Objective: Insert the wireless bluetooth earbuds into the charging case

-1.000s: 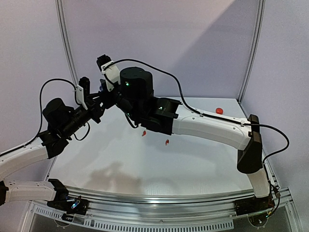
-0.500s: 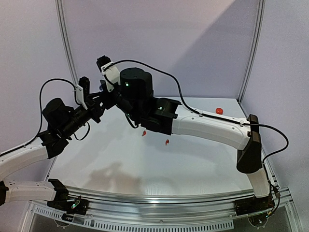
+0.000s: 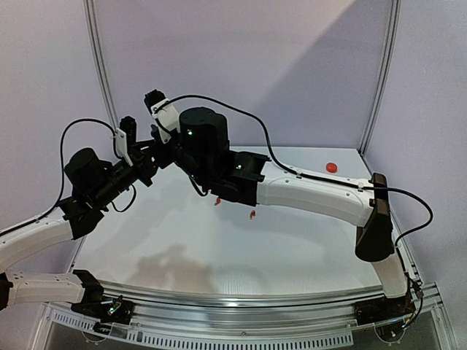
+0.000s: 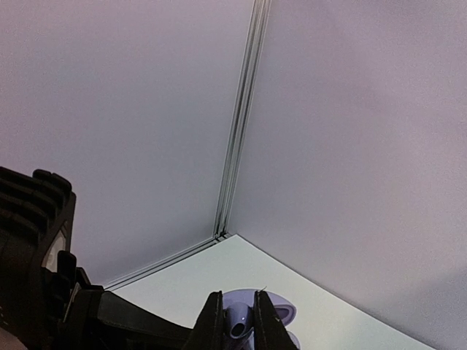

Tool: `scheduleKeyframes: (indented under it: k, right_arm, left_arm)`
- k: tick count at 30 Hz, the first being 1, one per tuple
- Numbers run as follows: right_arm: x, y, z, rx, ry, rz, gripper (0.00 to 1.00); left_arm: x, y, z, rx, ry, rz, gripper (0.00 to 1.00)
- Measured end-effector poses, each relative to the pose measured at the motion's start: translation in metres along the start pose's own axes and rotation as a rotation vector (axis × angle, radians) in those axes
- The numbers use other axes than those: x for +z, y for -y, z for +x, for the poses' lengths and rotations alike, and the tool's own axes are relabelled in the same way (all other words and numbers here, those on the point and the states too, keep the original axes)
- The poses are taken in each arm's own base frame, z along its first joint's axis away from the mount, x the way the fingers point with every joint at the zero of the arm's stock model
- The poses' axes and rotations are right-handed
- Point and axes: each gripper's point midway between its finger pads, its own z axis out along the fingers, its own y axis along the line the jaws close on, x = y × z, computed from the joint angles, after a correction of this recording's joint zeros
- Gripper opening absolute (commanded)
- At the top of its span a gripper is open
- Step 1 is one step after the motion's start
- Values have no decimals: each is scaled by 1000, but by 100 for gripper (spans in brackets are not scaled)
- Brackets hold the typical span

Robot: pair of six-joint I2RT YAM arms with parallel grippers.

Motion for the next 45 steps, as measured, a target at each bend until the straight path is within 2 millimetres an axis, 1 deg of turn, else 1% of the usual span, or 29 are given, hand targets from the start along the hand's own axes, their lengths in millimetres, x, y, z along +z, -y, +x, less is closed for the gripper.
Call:
scheduleKeyframes:
  k: [5,17,31,45]
  right_arm:
    - [0,1,2,-6,0,6,0]
    - [-1,5,-1,-33,5,25,0]
    - [-3,6,3,-50,-7,31,0]
    - [-5,6,4,-140,-15,40,0]
  left_arm:
    - [0,0,2,-1,-8,0,0]
    - [0,-1,2,0,-6,-3,0]
    - [0,-2,4,0,-14,-2,0]
    - [0,-1,5,0,-20,4,0]
